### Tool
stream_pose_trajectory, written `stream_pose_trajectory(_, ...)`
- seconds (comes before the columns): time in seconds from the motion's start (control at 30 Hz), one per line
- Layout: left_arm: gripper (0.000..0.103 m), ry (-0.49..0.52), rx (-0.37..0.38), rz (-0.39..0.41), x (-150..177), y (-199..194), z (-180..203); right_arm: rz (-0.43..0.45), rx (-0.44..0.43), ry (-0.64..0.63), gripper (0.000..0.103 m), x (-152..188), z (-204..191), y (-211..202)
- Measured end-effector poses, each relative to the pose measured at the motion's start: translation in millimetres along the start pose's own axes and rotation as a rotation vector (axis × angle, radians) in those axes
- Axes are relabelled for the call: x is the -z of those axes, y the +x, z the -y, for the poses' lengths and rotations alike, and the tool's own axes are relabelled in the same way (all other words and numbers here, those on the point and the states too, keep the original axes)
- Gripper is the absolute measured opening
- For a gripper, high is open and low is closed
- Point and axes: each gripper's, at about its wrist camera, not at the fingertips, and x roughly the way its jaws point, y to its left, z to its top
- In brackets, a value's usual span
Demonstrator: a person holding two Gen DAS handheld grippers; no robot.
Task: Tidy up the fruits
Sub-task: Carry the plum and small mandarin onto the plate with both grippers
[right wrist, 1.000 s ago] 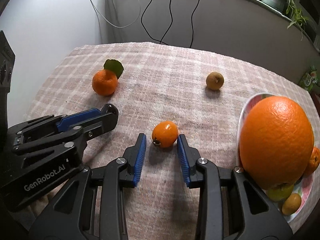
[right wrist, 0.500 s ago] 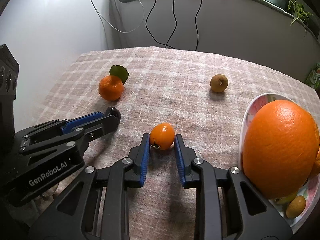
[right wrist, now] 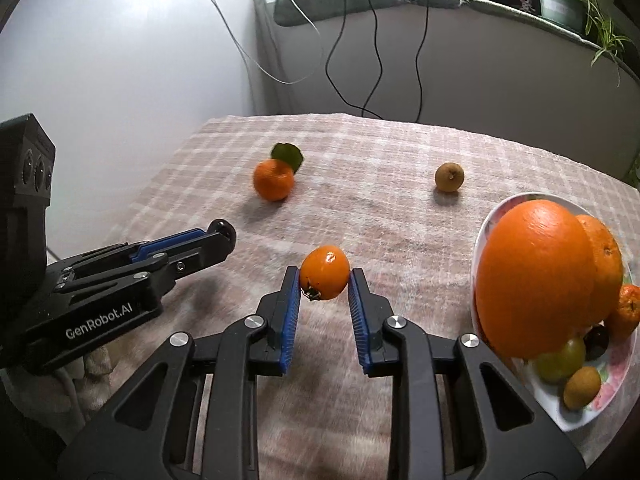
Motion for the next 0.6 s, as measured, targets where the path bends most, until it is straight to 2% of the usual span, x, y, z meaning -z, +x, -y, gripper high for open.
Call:
stream_pose_trajectory(0.4, 0.022, 0.004, 0.015, 0.027, 20, -26, 34, 0.041, -0.029, -0.036, 0.025, 23, 23, -51)
stream_pose_trajectory(0.6, 0.022, 0.015, 0.030, 0.018, 28, -24, 58, 0.061, -0.029, -0.005, 0.025, 39, 54, -80)
